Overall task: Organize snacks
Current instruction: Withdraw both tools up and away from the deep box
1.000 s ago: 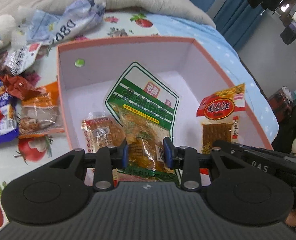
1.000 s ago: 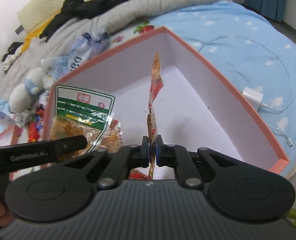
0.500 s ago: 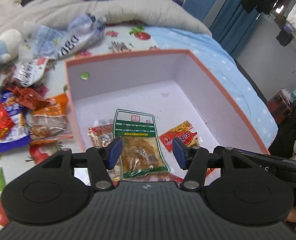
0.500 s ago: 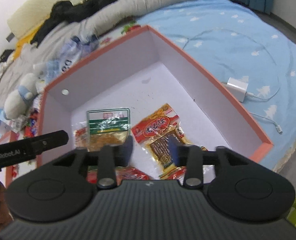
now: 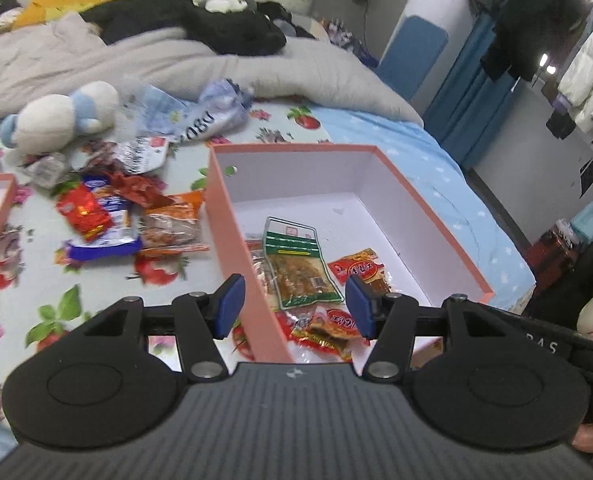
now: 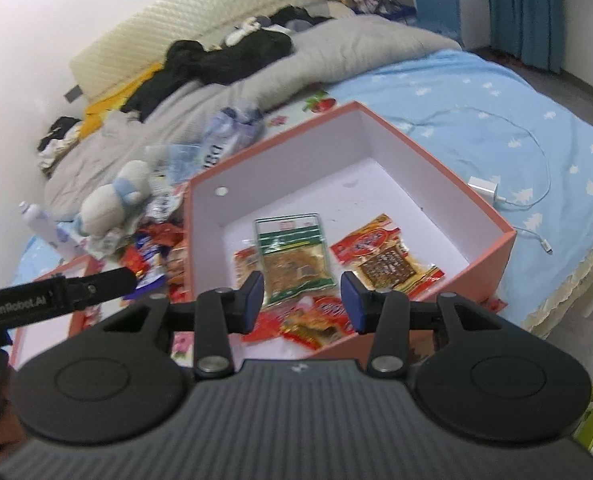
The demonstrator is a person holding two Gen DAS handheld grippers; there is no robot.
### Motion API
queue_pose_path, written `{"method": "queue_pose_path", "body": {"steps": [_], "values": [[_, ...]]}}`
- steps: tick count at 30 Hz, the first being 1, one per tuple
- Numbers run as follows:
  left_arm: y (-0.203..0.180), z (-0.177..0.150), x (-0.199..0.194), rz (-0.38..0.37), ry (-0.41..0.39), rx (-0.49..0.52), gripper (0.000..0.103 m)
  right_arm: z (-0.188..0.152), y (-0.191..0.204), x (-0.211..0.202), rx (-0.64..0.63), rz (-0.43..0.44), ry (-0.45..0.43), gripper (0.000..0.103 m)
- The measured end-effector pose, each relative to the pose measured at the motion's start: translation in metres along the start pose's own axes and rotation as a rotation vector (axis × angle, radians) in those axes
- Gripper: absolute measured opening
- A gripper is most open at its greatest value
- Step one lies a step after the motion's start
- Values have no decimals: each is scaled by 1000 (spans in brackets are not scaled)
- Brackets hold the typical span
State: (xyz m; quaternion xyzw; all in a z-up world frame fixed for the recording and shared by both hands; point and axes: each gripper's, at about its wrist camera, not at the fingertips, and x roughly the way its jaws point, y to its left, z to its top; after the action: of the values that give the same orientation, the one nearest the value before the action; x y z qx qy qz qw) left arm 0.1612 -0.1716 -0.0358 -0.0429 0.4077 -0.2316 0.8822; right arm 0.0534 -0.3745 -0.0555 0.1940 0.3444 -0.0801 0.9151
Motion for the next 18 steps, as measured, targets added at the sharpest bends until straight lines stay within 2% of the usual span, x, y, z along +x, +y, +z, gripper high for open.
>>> {"method": "queue_pose_path", "body": {"steps": [9, 18], "values": [[21, -39, -80, 15, -101, -25, 61, -35, 37, -47, -56, 71, -41, 46], [53, -81, -117, 72, -110, -37, 61, -56, 75, -58, -142, 149, -53, 46]]}}
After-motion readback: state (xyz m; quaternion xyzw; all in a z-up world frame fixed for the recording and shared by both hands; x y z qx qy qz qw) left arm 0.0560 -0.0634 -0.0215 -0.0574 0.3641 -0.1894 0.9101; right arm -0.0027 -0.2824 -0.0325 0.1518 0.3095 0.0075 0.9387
